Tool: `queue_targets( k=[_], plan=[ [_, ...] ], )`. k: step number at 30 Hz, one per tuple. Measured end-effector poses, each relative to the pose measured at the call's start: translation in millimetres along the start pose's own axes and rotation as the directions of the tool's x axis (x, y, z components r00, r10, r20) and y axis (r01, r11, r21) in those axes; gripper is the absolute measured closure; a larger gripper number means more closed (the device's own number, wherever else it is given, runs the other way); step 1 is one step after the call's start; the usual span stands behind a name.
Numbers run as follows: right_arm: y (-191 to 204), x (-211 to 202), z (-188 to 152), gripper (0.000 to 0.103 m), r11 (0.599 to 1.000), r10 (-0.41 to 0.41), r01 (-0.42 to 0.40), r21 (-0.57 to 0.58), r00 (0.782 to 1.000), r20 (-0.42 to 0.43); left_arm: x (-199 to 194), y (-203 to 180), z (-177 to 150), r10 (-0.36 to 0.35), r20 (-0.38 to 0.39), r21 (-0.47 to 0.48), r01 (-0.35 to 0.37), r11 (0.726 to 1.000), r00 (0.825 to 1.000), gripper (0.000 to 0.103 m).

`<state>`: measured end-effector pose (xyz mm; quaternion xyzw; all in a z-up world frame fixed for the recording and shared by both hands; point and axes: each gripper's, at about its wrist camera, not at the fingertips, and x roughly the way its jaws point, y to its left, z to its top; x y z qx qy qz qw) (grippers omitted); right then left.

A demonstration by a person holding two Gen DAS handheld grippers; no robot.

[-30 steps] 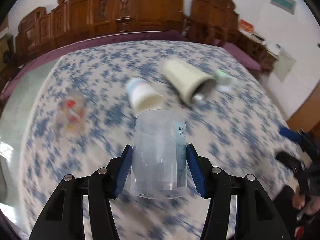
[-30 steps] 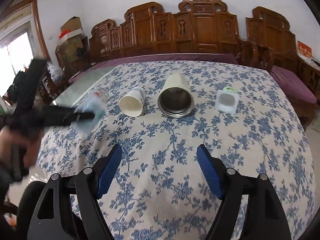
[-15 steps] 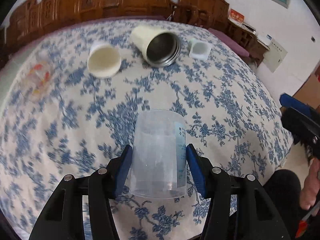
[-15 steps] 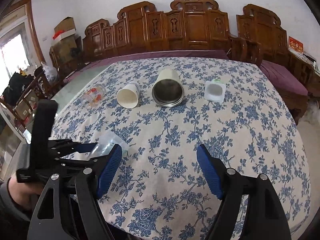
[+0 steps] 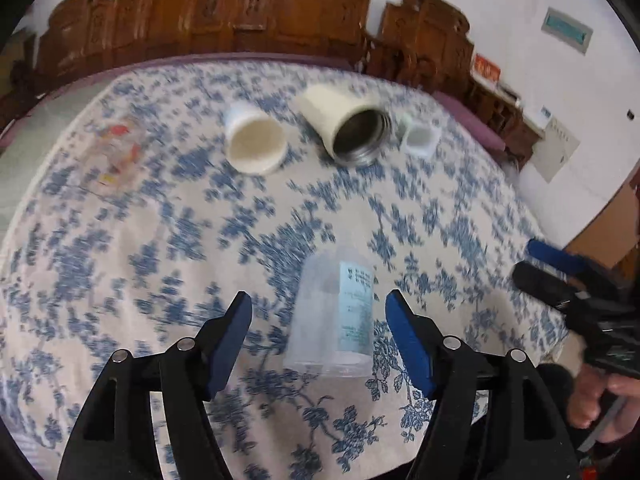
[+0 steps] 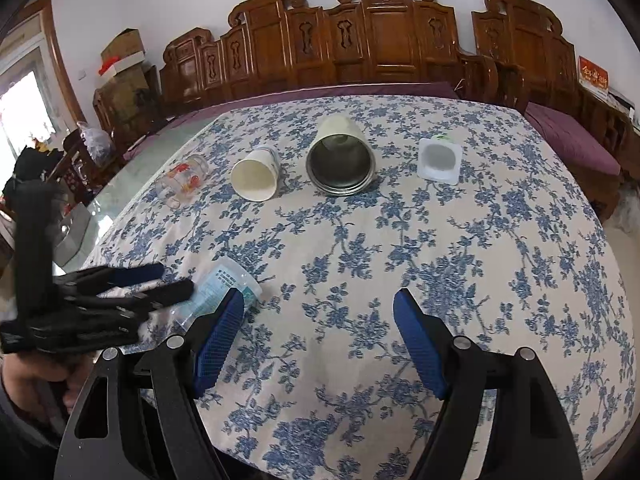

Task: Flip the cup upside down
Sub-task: 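Close the right gripper on the clear cup while the left gripper releases it, then rotate the clear cup with the right gripper so its opening faces down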

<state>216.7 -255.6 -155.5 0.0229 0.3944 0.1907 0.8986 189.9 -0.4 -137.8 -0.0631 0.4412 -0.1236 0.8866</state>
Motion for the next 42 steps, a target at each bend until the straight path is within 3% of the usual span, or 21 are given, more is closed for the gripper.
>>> queue_targets(
  k=[5,11,14,19,22,25,34,38,42],
  plan=[
    [20,15,3,0.024,1.0,0.029,-0.029,0.009,0.999,-0.017,-35,19,7,0.06,0.101,-0.02,-0.059,0.998,0.993,0.03],
    [51,51,4,0.024,0.994,0.102,-0.098,0.053,0.991,-0.084,-68,52,9,0.169,0.225,-0.07,-0.157,0.985,0.96,0.01],
    [61,68,7,0.024,0.99,0.119,-0.109,0.093,0.986,-0.118,-79,67,6,0.223,0.261,-0.094,-0.205,0.974,0.939,0.009],
    [65,102,15,0.024,0.978,0.112,-0.072,0.198,0.974,-0.195,-85,80,2,0.254,0.28,-0.107,-0.233,0.967,0.926,0.009],
    [64,116,18,0.025,0.971,0.109,-0.053,0.232,0.966,-0.234,-86,82,1,0.251,0.281,-0.1,-0.232,0.968,0.926,0.009],
    [68,129,20,0.038,0.976,0.093,-0.032,0.214,0.956,-0.28,-86,81,0,0.222,0.283,-0.094,-0.203,0.975,0.933,0.009],
    [84,130,22,0.04,1.0,-0.008,0.001,-0.024,0.953,-0.302,-83,76,-2,0.201,0.272,-0.078,-0.187,0.979,0.941,0.009],
    [78,135,26,0.038,1.0,0.016,-0.02,-0.008,0.942,-0.335,-83,76,-2,0.185,0.266,-0.081,-0.169,0.982,0.946,0.009],
    [69,147,30,0.037,0.996,0.065,-0.037,0.083,0.929,-0.365,-82,77,-3,0.187,0.264,-0.088,-0.17,0.982,0.946,0.009]
  ],
)
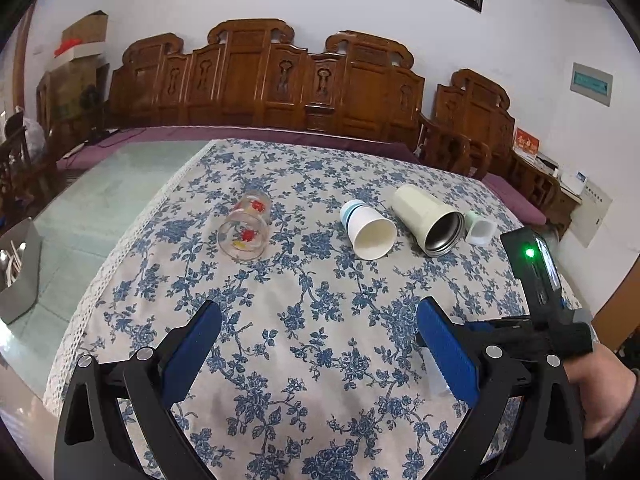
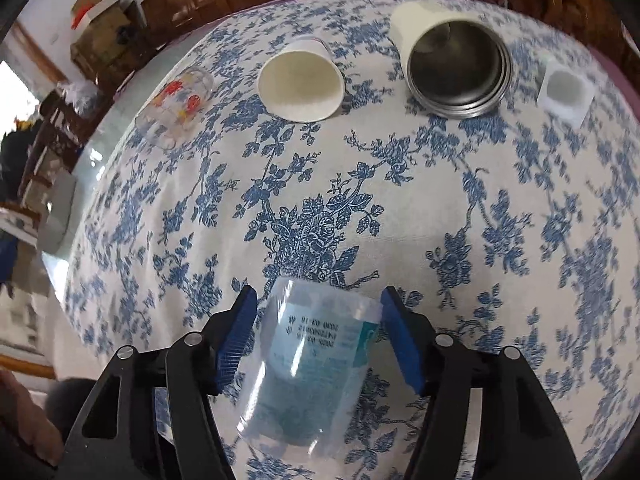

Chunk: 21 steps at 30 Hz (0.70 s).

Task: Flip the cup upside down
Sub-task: 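Rotate the clear cup with the right gripper so its opening faces down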

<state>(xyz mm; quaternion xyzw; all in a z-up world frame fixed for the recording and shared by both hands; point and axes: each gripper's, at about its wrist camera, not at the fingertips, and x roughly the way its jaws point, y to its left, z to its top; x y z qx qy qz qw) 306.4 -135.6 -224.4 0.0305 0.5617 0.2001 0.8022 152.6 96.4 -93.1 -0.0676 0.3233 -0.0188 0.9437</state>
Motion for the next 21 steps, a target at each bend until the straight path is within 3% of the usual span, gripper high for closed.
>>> queue_targets(
  k=[3,4,8,11,15,21],
  plan=[
    [-4,1,0,0.038,0.999,0.02,-0.02,0.026,1.0,-0.014,0,1,0,0.0,-0.001,0.0,0.0,1.0,1.0,0.009],
    [-4,0,0,0.043,0.999,0.021,-0.021,0.028,1.0,-0.009,0,0,0,0.0,-0.002,0.002,0.0,1.0,1.0,0.009],
    [-1,-19,-2,0.043,0.998,0.056,-0.055,-0.016,0.993,0.101,1,0,-1,0.003,-0.003,0.006,-0.002,1.0,1.0,0.009],
    [5,-36,-6,0.044,0.995,0.012,0.01,-0.104,0.978,0.21,1,0,-1,0.003,-0.005,0.007,-0.003,1.0,1.0,0.009],
    [17,-52,-16,0.044,0.961,-0.078,0.16,-0.225,0.939,0.334,2,-1,-1,0.006,-0.006,0.011,-0.006,1.0,1.0,0.009],
    [7,-56,-27,0.045,0.927,-0.111,0.241,-0.288,0.908,0.404,4,-3,-3,0.007,-0.01,0.026,-0.006,1.0,1.0,0.009]
  ],
)
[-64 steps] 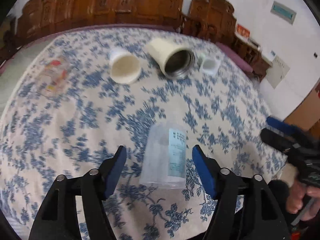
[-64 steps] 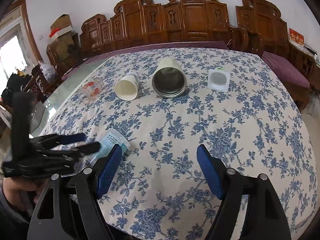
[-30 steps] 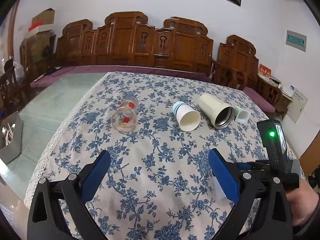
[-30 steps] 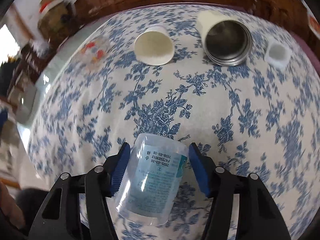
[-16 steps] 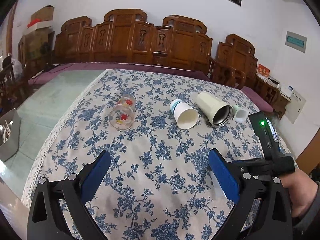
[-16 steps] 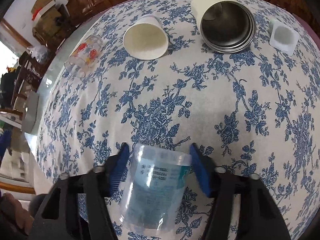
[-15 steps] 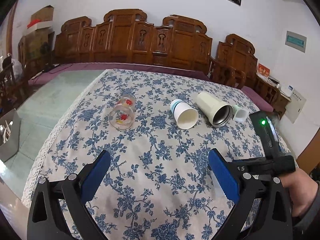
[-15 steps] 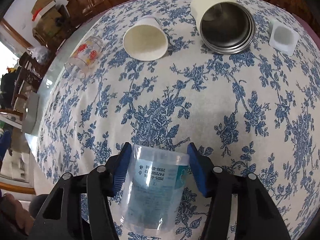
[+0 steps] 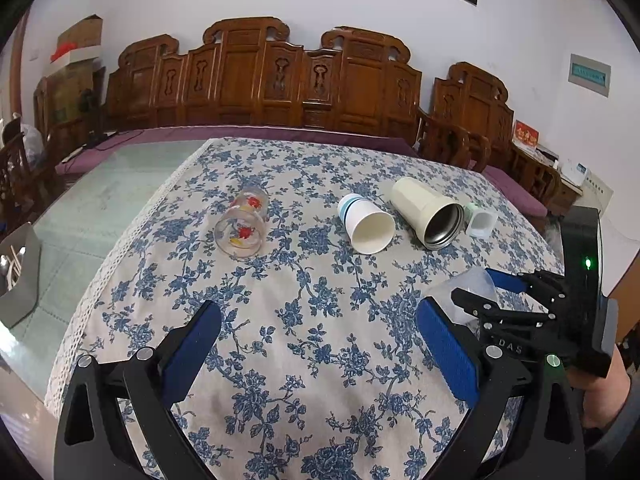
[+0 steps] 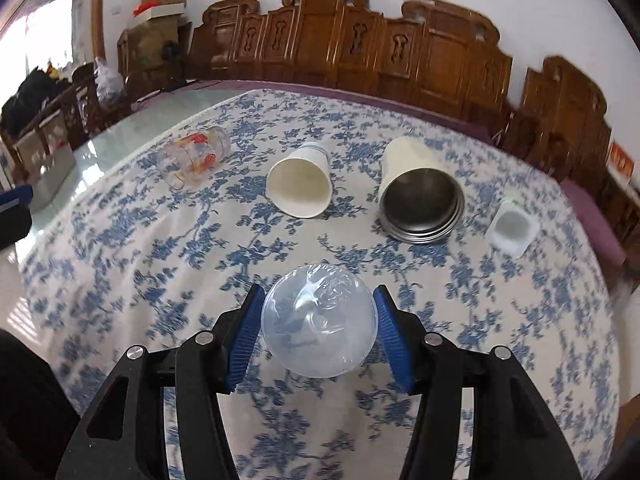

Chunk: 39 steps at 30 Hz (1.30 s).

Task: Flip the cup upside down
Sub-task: 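Rotate the clear cup with the right gripper so its opening faces down, then lower the clear cup onto the tablecloth and open the right gripper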

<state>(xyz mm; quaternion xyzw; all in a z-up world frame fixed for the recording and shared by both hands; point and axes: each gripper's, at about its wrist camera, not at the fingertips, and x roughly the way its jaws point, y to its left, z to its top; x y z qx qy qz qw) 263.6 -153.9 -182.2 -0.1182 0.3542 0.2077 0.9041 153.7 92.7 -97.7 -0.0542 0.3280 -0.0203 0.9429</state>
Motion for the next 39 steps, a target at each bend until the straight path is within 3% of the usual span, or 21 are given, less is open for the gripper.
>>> queue_targets(
  k=[16,36,39],
  plan=[
    [5,-31,-16,0.045,0.997,0.005,-0.009,-0.074,0.998,-0.062,-2,-14,-2,0.004,0.01,0.046,-0.004,0.999,1.0,0.009],
    [16,-13,-12,0.045,0.997,0.073,-0.074,-0.01,0.994,-0.081,-3,-21,-5,0.01,0.017,0.067,-0.011,0.998,1.0,0.009],
    [13,-18,-13,0.039,0.996,0.084,-0.083,0.012,0.994,-0.071,-5,-21,-4,0.011,0.022,0.066,-0.012,0.998,1.0,0.009]
  ],
)
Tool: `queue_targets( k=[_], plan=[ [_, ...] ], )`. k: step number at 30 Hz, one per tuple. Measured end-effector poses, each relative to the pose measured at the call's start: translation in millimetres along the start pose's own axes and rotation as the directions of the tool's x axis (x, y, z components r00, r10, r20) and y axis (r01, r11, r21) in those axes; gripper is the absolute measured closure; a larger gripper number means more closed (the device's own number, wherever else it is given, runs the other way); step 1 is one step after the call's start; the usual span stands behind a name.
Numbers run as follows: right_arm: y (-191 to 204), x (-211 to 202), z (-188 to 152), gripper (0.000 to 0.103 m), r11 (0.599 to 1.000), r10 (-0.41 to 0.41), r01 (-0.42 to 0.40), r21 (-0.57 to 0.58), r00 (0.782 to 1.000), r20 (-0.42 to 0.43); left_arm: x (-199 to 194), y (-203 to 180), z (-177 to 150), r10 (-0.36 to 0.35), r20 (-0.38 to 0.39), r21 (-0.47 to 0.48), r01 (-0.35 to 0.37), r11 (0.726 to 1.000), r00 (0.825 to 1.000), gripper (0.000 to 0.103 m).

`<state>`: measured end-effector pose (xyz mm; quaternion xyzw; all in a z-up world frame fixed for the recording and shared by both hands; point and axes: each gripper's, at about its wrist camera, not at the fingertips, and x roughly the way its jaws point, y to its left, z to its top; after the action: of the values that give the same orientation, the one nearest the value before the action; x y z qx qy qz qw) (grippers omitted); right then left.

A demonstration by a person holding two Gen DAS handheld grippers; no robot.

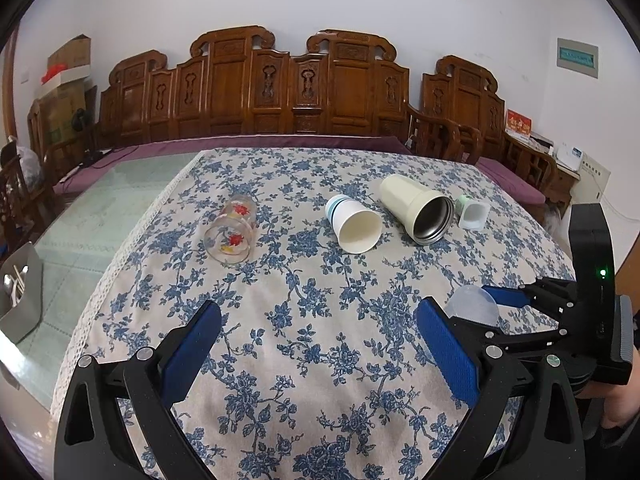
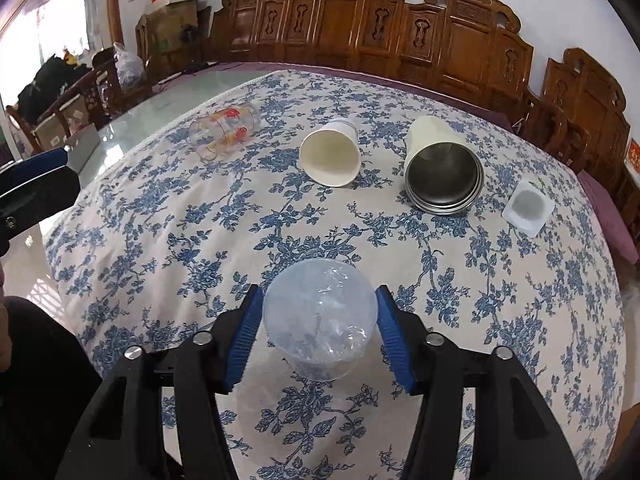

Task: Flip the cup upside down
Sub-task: 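Lower the clear cup onto the tablecloth and open the right gripper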

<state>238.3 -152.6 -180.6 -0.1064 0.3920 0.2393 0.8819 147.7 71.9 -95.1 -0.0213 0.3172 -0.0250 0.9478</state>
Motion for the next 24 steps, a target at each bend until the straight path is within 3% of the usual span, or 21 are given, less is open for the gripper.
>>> queue_targets(
  k=[13,18,20,24],
  plan=[
    [-16,-54,-14,0.037,0.993,0.015,-0.027,0.119,0.994,0.106,-33,-19,-1,0.037,0.041,0.032,-0.038,0.999,0.998,0.009],
    [-23,-79,-29,0.021,0.984,-0.004,-0.021,0.178,0.99,0.14,-46,-26,-5,0.037,0.033,0.037,-0.038,0.999,0.999,0.009],
    [-25,-90,-36,0.006,0.978,-0.008,-0.024,0.206,0.988,0.156,-49,-31,-6,0.045,0.027,0.043,-0.046,0.998,0.999,0.009],
    [-24,-116,-47,0.002,0.972,-0.037,-0.01,0.236,0.981,0.192,-56,-39,-9,0.041,0.004,0.045,-0.041,0.998,0.999,0.009]
  ],
)
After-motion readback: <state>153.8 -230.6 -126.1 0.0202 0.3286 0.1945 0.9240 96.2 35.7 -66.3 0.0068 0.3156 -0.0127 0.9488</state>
